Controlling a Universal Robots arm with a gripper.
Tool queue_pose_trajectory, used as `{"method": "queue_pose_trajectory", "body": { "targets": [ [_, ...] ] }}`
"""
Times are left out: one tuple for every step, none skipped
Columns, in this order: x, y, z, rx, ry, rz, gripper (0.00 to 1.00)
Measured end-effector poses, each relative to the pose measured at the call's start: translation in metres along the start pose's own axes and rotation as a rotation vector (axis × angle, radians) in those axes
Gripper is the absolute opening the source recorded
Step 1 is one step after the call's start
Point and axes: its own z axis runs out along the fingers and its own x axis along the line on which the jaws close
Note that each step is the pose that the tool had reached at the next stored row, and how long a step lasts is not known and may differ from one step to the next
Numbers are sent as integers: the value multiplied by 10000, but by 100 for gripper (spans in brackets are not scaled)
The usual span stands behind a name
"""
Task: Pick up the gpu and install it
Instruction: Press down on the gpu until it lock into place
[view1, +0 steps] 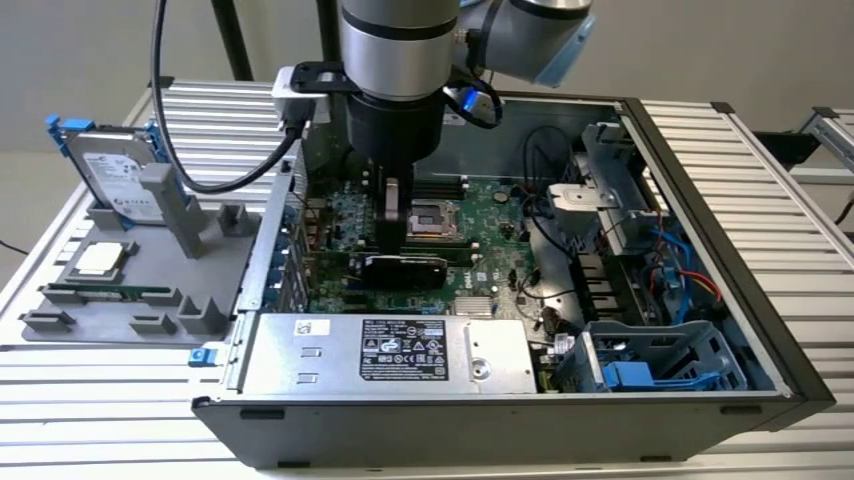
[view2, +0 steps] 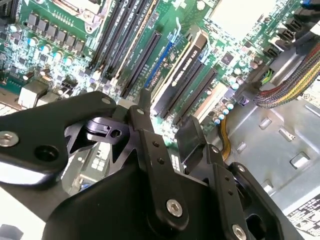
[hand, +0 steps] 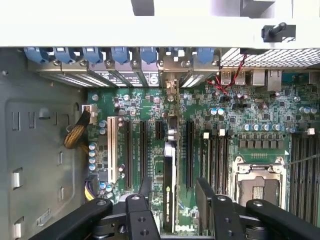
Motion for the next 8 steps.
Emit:
{"method": "queue_pose_trajectory", "body": {
  "targets": [
    [0, 0, 0, 1, -1, 0, 0],
    [0, 0, -1, 0, 0, 0, 0],
    [0, 0, -1, 0, 0, 0, 0],
    [0, 0, -2, -1, 1, 0, 0],
    [0, 1, -2, 0, 1, 2, 0],
    [0, 1, -2, -1, 1, 2, 0],
    [0, 5, -13, -1, 1, 1, 0],
    [0, 10, -24, -1, 1, 0, 0]
  ]
}}
